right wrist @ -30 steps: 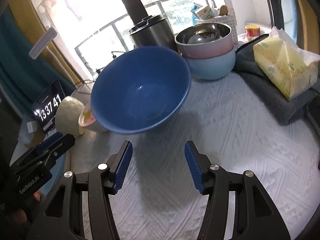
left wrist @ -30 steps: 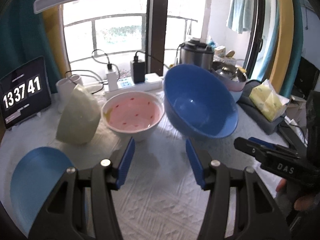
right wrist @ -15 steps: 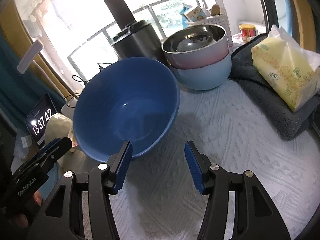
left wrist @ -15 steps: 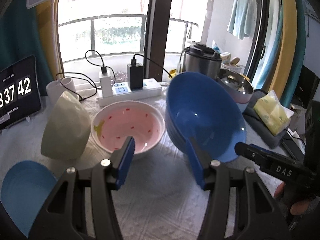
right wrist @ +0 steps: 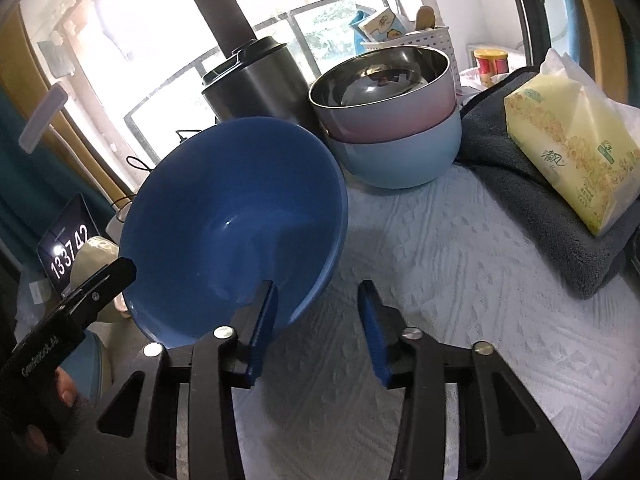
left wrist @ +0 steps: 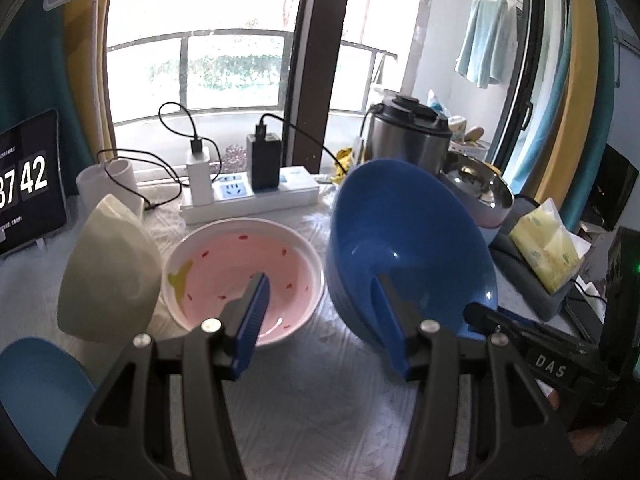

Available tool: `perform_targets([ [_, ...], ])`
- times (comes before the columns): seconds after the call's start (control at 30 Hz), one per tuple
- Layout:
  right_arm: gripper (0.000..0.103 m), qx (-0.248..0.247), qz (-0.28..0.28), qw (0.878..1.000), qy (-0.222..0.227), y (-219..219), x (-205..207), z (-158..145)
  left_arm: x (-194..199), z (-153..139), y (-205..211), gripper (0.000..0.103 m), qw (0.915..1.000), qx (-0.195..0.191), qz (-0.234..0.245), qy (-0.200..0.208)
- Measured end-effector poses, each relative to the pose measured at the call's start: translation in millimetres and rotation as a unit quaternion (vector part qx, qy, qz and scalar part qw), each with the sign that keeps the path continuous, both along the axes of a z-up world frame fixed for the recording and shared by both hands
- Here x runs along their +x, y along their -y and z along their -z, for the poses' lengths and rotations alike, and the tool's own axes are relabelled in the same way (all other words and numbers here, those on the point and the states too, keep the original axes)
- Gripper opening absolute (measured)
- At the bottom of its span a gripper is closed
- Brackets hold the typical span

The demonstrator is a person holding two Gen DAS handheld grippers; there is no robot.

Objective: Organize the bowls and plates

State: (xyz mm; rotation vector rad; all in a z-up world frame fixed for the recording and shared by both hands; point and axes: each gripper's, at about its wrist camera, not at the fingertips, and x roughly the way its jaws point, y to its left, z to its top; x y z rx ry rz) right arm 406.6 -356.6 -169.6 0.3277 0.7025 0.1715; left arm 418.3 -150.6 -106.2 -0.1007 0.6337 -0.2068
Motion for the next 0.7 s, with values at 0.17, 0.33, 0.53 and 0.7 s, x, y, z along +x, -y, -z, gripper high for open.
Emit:
perform_targets([
  [0.17,0.029,-0.011,0.001,1.0,0.011,-1,2,2,5,2,4,0.04,0.9999,0.012,0.006,0.001],
  [0.33,0.018,-0.019,-0.007,1.0,0.015,-6,1,2,7,7,10,0.018,0.9997,0.008,0.023,-0.006],
  [0.53,0.017,-0.018,-0.007,1.0,0.019,-4,0,3,7,8,13,0.012,0.9996,0.004,0.027,-0.009],
  [0.7,0.017,-0.019,-0.008,1.0,0.022,-5,-1,2,4,6,11,0.012,0.9996,0.0,0.025,-0.01],
])
